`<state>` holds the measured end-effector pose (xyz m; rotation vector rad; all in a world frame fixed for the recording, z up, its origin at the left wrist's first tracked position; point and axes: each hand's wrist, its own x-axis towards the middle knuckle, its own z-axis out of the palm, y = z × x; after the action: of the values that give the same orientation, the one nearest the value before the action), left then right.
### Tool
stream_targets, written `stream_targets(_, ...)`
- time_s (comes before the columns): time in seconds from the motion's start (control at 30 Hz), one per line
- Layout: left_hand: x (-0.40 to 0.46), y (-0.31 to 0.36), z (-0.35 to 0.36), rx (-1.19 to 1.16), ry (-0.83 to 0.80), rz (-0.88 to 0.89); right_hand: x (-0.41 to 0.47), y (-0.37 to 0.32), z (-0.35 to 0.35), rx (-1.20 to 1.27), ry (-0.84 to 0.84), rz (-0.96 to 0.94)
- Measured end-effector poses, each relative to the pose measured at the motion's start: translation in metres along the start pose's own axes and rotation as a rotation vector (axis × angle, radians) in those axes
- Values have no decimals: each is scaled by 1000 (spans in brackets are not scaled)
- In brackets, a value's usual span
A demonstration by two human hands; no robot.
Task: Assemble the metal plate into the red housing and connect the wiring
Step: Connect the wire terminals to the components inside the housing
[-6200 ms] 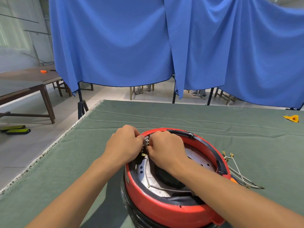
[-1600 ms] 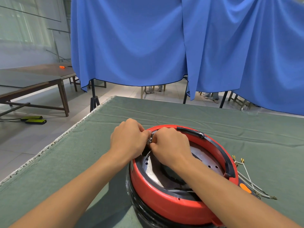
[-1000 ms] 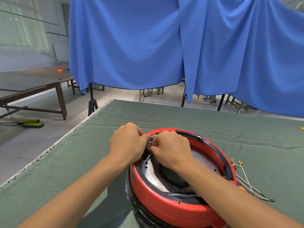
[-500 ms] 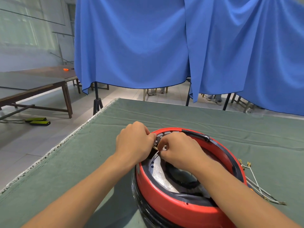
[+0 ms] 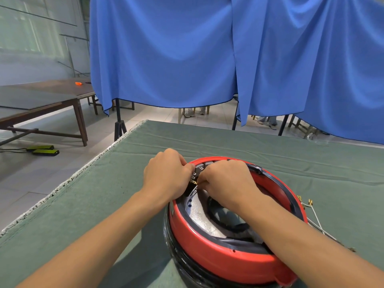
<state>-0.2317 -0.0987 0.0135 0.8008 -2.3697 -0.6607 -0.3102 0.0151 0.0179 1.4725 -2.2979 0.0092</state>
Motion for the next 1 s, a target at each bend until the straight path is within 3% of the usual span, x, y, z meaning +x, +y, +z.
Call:
stream_targets(0.23, 0, 0, 0, -7, -4, 3, -1, -4, -4, -92, 16, -50)
stream_targets(0.67, 1, -1, -2, -43, -35, 17, 0, -2, -3, -32, 21, -8)
stream_targets(0.8, 1, -3, -5, -64, -65, 2, 1, -2, -2, 65, -5, 27)
stream_targets(1.0, 4, -5, -11, -55, -177, -65, -4, 4, -1, 488, -103, 256)
